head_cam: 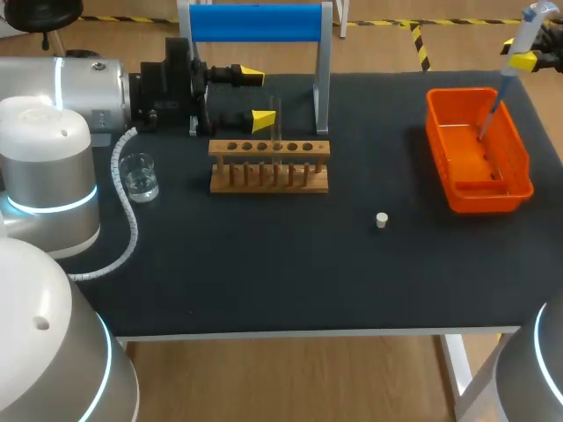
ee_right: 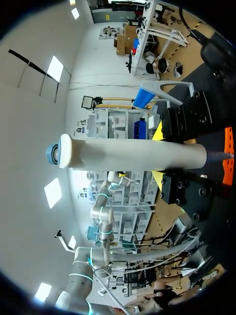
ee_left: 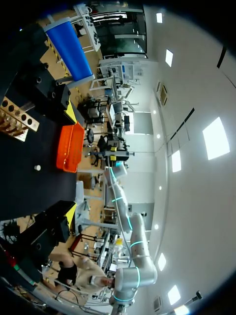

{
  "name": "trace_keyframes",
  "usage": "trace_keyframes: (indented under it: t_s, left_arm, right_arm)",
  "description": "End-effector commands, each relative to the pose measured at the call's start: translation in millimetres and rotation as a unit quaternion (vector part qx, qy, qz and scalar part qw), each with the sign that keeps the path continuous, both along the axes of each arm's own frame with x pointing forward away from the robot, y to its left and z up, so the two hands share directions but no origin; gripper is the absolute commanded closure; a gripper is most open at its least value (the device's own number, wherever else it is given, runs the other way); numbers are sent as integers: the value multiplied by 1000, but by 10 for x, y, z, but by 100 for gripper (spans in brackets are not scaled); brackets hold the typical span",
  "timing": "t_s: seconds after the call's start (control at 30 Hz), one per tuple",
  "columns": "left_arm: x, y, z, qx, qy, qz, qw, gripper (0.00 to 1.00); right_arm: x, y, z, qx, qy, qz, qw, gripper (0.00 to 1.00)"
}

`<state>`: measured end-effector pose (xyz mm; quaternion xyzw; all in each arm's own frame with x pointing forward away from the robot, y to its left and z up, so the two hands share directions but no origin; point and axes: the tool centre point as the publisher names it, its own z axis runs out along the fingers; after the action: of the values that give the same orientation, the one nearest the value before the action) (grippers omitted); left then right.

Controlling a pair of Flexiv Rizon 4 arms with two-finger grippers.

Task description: Invert the test tube, pick up the pipette, mount the tip to pipette, aspirate from beaker and dispense into the tube, eject the tip, return the pipette, and cap with the stopper.

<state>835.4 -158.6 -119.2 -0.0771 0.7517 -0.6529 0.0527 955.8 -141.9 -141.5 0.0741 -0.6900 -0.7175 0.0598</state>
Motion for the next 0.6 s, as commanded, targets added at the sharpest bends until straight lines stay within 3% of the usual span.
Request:
trace_keyframes:
  t_s: [0.03,0.6]
  left_arm:
    - [-3,-14,-10,-2,-1,2,1000,0]
    - [-3,-14,-10,-2,-1,2,1000,0]
  right_arm:
    - [68,-85,-61,2,1,36,999,100]
    - [73,-69,-119,-5,3,44,999,100]
